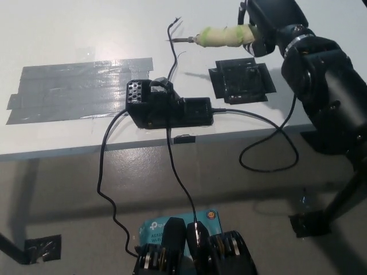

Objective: The robot uses its right hand to grab and lift the soldering gun kept on the middle of the table and puts it in its base

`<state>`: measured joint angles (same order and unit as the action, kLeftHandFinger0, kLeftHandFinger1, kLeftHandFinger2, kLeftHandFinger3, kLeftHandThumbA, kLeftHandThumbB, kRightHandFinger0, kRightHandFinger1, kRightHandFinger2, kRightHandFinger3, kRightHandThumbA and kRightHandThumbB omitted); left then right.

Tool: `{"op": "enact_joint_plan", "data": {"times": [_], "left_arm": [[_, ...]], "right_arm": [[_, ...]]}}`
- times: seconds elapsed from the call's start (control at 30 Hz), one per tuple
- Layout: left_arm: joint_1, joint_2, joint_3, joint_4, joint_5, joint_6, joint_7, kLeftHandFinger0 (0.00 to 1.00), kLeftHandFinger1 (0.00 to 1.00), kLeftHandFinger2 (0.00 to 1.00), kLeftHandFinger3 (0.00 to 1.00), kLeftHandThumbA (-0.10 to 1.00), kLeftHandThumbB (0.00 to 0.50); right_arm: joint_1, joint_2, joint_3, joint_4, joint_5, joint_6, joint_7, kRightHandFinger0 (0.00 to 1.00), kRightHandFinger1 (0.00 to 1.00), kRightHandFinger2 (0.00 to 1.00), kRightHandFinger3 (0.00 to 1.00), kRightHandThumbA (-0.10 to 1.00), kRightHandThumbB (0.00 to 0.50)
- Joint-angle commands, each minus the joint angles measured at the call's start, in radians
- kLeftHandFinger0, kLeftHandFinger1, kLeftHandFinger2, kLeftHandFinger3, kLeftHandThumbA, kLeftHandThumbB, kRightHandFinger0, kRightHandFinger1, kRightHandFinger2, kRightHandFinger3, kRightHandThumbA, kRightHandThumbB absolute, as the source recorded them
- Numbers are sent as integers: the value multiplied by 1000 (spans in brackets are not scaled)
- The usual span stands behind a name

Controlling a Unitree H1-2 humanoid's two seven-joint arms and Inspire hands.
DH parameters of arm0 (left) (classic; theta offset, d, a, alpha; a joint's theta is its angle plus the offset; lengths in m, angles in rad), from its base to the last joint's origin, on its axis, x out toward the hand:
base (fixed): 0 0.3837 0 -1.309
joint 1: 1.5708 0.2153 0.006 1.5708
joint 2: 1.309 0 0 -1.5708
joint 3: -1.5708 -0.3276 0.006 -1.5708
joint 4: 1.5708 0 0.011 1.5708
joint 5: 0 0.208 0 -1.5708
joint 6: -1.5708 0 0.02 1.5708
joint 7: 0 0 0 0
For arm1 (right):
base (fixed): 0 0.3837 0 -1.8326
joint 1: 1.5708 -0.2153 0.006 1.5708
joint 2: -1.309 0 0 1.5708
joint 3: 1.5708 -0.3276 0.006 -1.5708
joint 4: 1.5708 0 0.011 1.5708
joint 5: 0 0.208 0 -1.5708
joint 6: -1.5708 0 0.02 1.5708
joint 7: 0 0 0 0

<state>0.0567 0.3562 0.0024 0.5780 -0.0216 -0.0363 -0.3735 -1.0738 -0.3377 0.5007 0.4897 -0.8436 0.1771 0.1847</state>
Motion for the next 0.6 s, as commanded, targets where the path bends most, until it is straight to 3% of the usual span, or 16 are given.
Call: {"op": "enact_joint_plan", "data": {"times": [0.0, 0.1, 0.33, 0.4, 0.43, 0.5, 0.53, 0.57], "left_arm": [[4, 29, 3, 8, 9, -28, 16, 0, 0, 280, 596, 1000, 500], [9, 34, -1, -2, 16, -38, 15, 0, 10, 319, 612, 1000, 500], [5, 40, -1, 4, 21, -49, 14, 0, 16, 303, 624, 1000, 500], [7, 42, 1, 3, 20, -52, 15, 0, 17, 299, 600, 1000, 500], [9, 42, 2, -6, 20, -38, 16, 0, 2, 300, 593, 1000, 500], [8, 43, 1, -4, 19, -40, 15, 0, 0, 303, 600, 1000, 500], [3, 43, -2, 2, 22, -41, 13, 0, 0, 313, 602, 1000, 500], [3, 42, -1, 3, 20, -41, 14, 0, 0, 312, 600, 1000, 500]], "right_arm": [[-25, -62, -41, -62, 24, -191, -141, 0, 0, 279, 36, -100, 180], [-9, -93, -43, -62, 29, -277, -171, 0, 0, 271, 13, -100, 202], [13, -126, -69, -69, 46, -371, -185, 0, 0, 284, 57, -100, 184], [21, -141, -75, -68, 44, -409, -201, 0, 0, 350, 63, -100, 213], [25, -147, -78, -63, 47, -428, -205, 0, 0, 238, 75, -100, 220], [28, -155, -80, -61, 41, -450, -212, 0, 1, 220, 89, -100, 229], [37, -161, -87, -66, 47, -459, -217, 0, 0, 272, 84, -100, 241], [40, -160, -93, -65, 53, -469, -221, 0, 0, 146, 94, -100, 243]]}}
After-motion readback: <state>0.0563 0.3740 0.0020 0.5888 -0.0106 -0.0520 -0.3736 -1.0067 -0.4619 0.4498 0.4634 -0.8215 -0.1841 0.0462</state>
